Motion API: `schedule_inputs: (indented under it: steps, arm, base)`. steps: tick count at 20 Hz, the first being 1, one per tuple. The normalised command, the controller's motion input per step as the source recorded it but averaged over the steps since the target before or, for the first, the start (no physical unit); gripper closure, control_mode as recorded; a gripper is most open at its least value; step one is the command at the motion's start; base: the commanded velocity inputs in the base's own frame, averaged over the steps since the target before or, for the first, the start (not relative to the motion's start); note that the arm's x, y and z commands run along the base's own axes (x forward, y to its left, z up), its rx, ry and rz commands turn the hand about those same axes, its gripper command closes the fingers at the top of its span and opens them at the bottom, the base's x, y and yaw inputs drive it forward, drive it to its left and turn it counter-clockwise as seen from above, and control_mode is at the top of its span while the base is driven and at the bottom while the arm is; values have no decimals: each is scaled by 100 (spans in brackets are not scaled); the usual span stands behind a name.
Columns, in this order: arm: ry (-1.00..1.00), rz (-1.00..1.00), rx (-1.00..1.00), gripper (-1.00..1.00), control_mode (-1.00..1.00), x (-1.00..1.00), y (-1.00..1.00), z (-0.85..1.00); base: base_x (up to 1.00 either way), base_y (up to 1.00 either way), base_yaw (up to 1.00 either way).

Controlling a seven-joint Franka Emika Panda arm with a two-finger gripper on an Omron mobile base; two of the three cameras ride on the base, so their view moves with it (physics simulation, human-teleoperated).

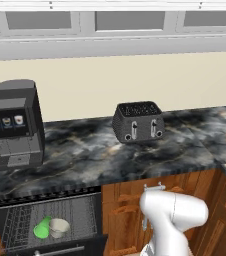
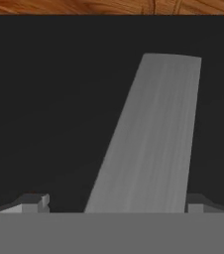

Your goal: Pick up the cup and bowl from the counter, place them in the dishwasher, and close the dishwasher door.

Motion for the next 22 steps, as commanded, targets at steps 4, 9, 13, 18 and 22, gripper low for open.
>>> schedule_inputs:
  steps: [4, 9, 13, 18, 22]
  arm:
    - [-24, 11, -13, -100, -100, 54, 0, -68]
    - [-24, 10, -15, -100, -100, 53, -1, -69]
    - [-24, 8, -17, -100, -100, 55, -4, -68]
    - [-24, 8, -19, -100, -100, 57, -3, -67]
    - [-23, 9, -21, -100, -100, 61, -4, -71]
  base:
    - [0, 0, 0]
    - [0, 0, 0]
    - [0, 0, 0]
    - [0, 0, 0]
    - [0, 0, 0]
